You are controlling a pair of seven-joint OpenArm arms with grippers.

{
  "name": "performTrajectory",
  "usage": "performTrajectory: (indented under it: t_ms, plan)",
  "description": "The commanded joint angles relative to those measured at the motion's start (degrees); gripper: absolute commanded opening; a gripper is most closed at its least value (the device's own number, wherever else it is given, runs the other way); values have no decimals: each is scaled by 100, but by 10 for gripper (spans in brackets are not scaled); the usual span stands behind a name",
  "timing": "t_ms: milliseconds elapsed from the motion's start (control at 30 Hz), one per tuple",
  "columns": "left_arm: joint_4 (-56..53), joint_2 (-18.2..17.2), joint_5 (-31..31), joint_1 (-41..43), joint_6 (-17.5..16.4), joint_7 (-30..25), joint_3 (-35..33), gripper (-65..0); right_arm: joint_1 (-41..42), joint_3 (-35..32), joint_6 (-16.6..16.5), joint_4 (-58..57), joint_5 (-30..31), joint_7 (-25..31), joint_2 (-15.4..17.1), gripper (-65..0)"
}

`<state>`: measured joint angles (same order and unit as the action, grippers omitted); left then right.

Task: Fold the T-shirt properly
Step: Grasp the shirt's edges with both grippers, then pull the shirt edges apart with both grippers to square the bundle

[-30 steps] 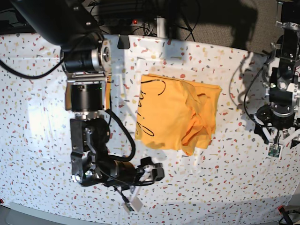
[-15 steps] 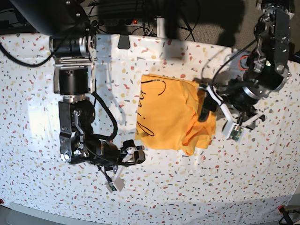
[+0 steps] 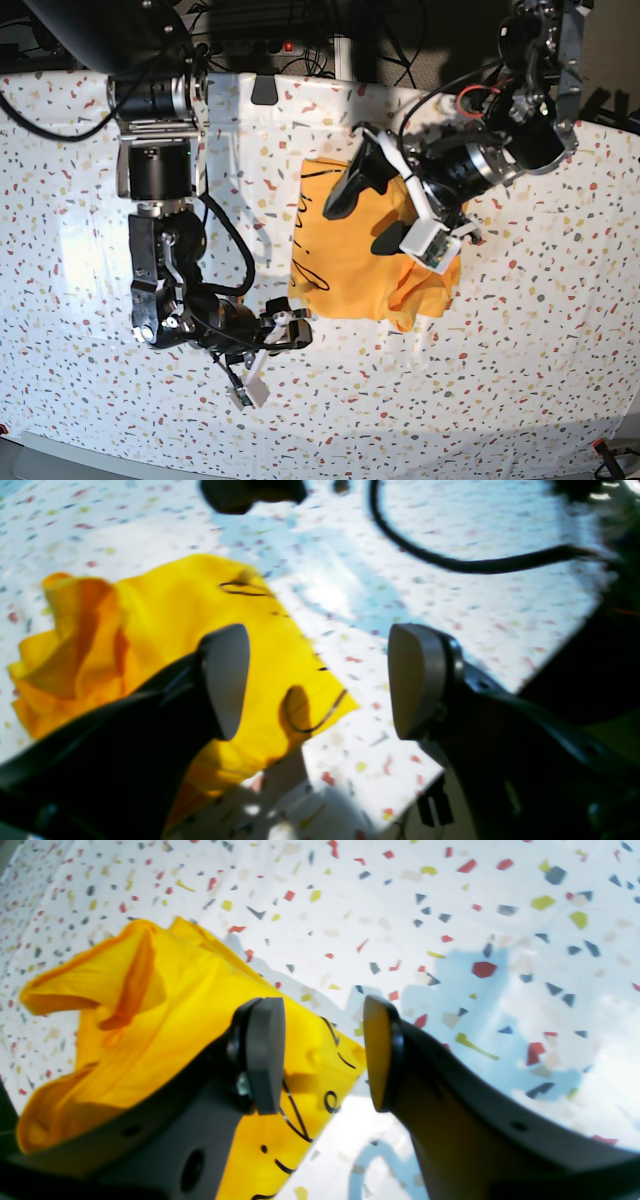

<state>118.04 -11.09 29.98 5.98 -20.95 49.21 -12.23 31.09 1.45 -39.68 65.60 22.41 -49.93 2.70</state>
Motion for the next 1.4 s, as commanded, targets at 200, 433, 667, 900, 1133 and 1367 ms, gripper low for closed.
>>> performTrajectory:
  t_ms: [200, 433, 667, 900, 1133, 1367]
  plan:
    - [-920, -2, 50, -437, -9, -236, -26, -233, 208, 2, -32, 83, 96, 87, 0, -390]
    - [-1215, -20, -505, -647, -4, 216, -15, -233, 208, 2, -32, 83, 201, 85, -2, -390]
    - [-1215, -24, -769, -643, -4, 520, -15, -233, 208, -4, -32, 83, 203, 63, 0, -390]
    - [-1217, -22, -1261, -562, 101, 520, -17, -233, 210, -706, -32, -57, -13, -94, 133, -390]
    - [-1222, -22, -1370, -295, 164, 181, -15, -233, 208, -1755, -32, -415, -988, 887, 332, -390]
    - [-1237, -22, -1823, -201, 278, 20, -15, -233, 208, -1832, -32, -603, -1567, 1891, 136, -390]
